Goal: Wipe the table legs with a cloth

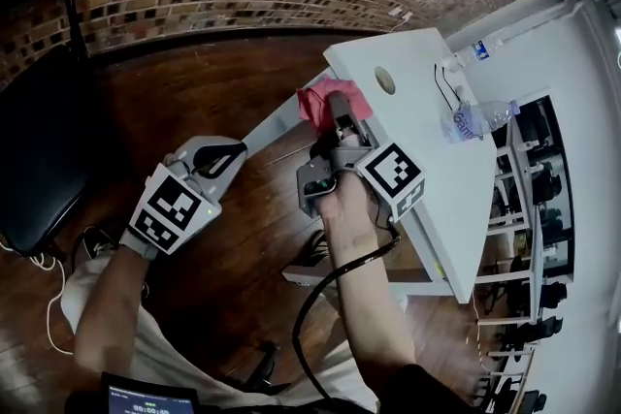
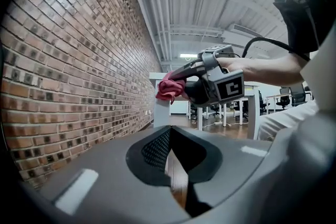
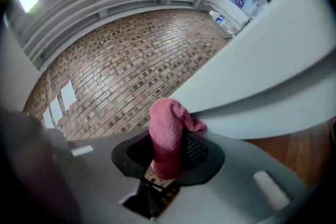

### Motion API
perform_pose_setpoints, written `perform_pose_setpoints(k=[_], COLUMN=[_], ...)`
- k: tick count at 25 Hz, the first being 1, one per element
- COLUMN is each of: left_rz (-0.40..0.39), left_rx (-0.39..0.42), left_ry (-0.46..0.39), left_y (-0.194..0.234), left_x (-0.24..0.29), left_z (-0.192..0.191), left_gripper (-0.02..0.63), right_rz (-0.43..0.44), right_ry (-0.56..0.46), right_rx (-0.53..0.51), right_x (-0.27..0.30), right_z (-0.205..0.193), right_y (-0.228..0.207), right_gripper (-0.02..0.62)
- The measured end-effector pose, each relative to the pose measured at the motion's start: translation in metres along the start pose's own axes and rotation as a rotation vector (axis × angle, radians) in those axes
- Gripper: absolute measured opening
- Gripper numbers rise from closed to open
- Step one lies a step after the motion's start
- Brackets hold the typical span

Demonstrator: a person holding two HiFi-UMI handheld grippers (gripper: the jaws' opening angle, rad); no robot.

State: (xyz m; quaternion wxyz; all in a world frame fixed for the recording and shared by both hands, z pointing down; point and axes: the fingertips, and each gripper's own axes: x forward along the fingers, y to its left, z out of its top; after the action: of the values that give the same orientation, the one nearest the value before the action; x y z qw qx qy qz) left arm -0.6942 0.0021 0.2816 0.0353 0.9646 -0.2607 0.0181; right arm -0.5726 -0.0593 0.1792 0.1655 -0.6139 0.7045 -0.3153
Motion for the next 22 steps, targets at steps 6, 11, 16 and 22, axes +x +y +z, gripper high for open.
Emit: perform_pose_setpoints(k=[6, 11, 16, 22], left_rz=[0.014, 0.047, 0.097, 0.169], left_rx=[-0.003, 0.007, 0.005, -0.155], left_ry=[-0.015, 0.006, 0.02, 0.045], left_y=[0.007, 0.014, 0.033, 0.062], left_x=[-0.003, -0.005, -0.011, -0.021], left_z=[0.005, 0.003, -0.001, -0.014], left_gripper=[0.0, 0.0, 0.0, 0.0], right_rz=[0.037, 0.032, -0.012, -0.007], right_ry=[0.02, 0.053, 0.086, 0.132], right_rx=[0.022, 0.12, 0.177, 0.219], right_x=[0.013, 0.03, 0.041, 0.058], right_z=[-0.022, -0.051, -0.091, -0.149], right_y=[-0.009, -0.028, -0.066, -0.11], right_gripper=[0.1, 0.098, 0.1, 0.1])
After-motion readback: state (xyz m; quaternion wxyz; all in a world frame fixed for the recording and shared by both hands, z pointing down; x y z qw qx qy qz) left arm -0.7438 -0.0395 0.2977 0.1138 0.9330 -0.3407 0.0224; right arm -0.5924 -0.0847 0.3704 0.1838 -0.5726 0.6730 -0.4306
